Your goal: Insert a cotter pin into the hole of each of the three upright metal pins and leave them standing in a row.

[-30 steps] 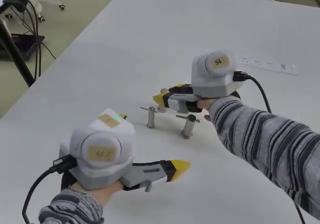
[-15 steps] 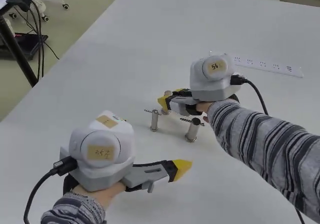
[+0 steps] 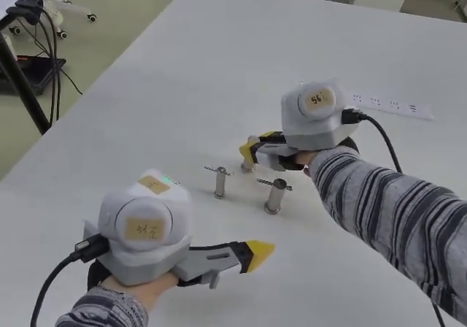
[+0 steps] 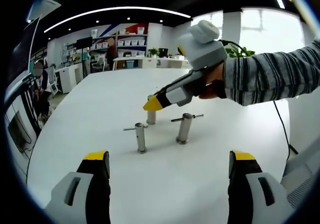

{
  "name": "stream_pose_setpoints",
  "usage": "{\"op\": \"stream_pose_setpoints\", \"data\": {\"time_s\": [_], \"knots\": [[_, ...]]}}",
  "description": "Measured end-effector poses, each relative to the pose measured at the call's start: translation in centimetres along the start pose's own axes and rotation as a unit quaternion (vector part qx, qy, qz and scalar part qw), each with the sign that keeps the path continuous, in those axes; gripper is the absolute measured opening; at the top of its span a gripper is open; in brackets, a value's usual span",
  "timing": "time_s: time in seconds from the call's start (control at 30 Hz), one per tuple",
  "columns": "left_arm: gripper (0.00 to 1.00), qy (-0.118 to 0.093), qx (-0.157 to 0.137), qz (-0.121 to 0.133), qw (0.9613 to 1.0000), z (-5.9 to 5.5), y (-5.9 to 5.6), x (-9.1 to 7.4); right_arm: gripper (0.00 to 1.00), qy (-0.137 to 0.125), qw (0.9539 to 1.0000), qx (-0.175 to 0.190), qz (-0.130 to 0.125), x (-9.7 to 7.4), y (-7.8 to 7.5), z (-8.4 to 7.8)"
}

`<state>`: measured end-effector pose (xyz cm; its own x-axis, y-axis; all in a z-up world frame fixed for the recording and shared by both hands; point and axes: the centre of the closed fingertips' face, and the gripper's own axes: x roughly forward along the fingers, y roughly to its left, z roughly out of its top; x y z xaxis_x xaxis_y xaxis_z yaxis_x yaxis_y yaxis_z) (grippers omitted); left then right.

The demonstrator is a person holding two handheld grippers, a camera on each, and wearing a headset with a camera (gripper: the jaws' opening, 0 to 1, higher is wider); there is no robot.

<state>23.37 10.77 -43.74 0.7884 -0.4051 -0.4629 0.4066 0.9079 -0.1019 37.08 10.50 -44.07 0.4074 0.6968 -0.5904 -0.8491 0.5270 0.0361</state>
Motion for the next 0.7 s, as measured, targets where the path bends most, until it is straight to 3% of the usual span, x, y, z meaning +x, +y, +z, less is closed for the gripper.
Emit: {"op": "stream_pose_setpoints", "data": {"time_s": [0.37, 0.7], "knots": [[0.99, -0.003, 0.012, -0.014, 0.9998, 0.4, -0.6, -0.2, 0.08, 0.017, 0.9990, -0.006, -0.040, -5.5, -1.9, -2.2], [0.99, -0.007, 0.014, -0.018, 0.9997, 0.7, -0.8, -0.1, 0.08, 0.035, 0.9975, 0.006, -0.061, -9.7, -1.8, -5.5]]}}
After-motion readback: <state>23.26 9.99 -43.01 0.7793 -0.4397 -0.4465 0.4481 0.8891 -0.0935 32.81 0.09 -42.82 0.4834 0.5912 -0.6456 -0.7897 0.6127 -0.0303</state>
